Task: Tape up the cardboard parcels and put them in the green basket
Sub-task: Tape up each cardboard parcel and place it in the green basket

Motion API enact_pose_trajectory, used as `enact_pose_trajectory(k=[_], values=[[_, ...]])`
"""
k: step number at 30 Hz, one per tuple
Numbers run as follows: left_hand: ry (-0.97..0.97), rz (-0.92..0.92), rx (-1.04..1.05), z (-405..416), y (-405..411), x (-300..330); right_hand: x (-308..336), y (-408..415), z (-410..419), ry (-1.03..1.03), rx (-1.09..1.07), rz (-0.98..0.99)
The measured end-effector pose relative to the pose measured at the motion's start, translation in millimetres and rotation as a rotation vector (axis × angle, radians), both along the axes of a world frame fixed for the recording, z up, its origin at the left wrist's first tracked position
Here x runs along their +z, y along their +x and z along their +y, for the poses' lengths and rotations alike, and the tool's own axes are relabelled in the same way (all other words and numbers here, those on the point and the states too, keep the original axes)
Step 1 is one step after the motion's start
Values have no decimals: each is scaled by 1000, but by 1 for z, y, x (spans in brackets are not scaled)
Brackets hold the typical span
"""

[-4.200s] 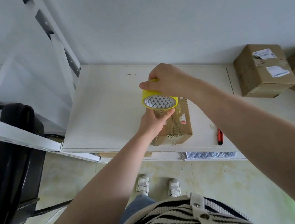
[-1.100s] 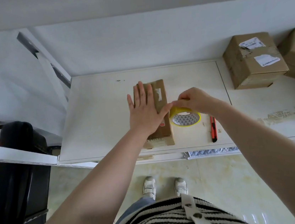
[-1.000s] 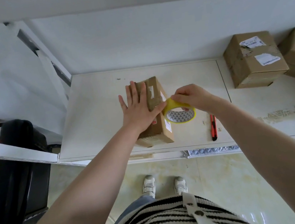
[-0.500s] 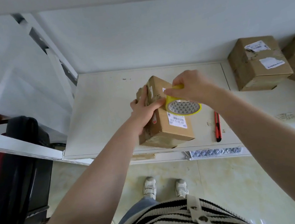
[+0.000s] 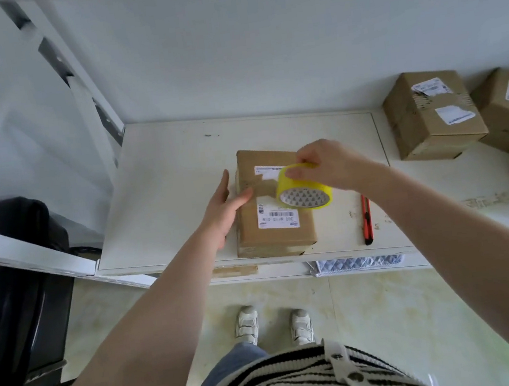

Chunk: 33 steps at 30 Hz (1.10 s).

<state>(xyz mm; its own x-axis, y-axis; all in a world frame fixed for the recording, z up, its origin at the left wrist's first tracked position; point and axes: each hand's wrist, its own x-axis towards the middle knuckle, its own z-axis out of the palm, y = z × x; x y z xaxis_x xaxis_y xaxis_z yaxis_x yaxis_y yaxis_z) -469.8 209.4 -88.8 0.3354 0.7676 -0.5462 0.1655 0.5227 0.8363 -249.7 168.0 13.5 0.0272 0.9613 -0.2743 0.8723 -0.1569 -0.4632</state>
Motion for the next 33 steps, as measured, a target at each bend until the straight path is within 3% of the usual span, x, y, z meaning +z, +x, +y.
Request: enact_pose_trajectory(k=[2,5,10,18,29,33], values=[[3,61,-32,2,-10,-7,-4,-15,-2,2,3,106],[-51,-32,-22,-2,-3,-3,-10,-36,1,-6,-22,117],[33,90,-39,-12,5,-5,-6,-34,6,-32,6,15],[250,202,-48,-15,7,-11,-5,25,-2,-41,-73,-304],[327,321,-146,-13,6,-6,-60,42,-12,-190,-203,-62],[391,534,-224,-6,12,1,-73,42,-12,-221,-228,10]])
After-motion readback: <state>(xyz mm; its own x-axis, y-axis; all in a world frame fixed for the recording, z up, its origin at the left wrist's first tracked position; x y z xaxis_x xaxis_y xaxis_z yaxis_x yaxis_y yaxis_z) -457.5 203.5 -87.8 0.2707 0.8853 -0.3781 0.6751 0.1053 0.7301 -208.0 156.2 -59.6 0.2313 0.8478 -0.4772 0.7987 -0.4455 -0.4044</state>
